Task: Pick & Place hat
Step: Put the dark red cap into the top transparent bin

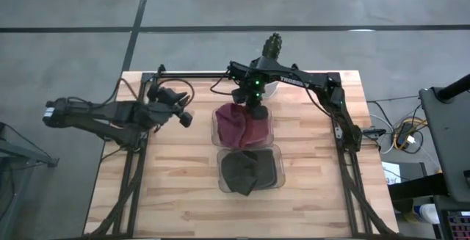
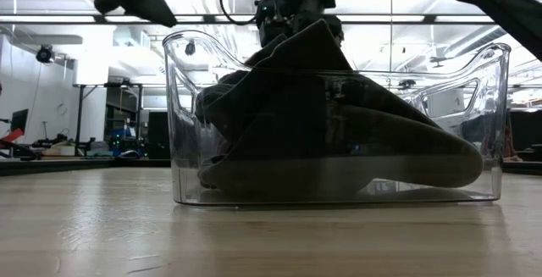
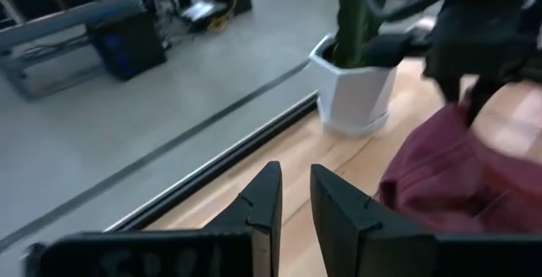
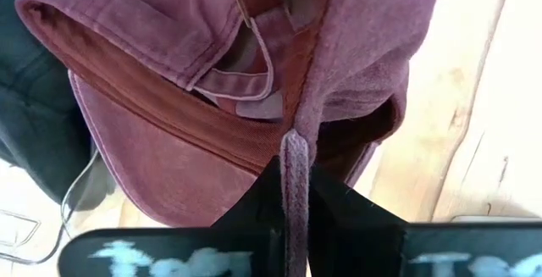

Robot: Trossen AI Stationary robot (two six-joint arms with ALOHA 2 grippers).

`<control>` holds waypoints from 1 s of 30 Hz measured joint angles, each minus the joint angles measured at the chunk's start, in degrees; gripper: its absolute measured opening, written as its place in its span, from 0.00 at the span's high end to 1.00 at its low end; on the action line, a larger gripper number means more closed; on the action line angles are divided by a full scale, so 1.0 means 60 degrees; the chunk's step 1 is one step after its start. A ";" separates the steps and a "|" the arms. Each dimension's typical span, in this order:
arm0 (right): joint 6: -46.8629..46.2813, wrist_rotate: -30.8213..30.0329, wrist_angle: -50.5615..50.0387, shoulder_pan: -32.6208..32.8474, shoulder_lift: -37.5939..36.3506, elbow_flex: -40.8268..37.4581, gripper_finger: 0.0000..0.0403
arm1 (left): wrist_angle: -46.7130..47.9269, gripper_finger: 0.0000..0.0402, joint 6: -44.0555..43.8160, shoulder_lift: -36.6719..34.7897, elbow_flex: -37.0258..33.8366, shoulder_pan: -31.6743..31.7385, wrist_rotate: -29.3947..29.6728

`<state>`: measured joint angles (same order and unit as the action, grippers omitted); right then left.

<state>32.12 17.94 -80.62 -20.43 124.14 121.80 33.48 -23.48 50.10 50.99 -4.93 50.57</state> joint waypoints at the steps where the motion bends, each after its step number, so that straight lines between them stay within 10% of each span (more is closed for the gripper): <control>1: -0.0036 -0.0013 0.0048 -0.0008 0.0006 -0.0014 0.97 | -0.0342 0.86 0.0109 -0.0157 -0.0216 0.0000 -0.0013; 15: -0.0244 -0.0014 -0.0079 -0.0018 0.0015 -0.0048 0.95 | -0.2745 0.86 0.0148 -0.1430 -0.2355 0.0004 -0.0824; 30: -0.1012 -0.0979 -0.0805 0.0050 -0.0217 -0.0021 0.61 | -0.2763 0.86 0.0338 -0.1470 -0.2377 0.0000 -0.0824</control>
<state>26.05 12.06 -85.45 -20.13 122.84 121.68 16.91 -21.45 41.28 36.73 -4.93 45.63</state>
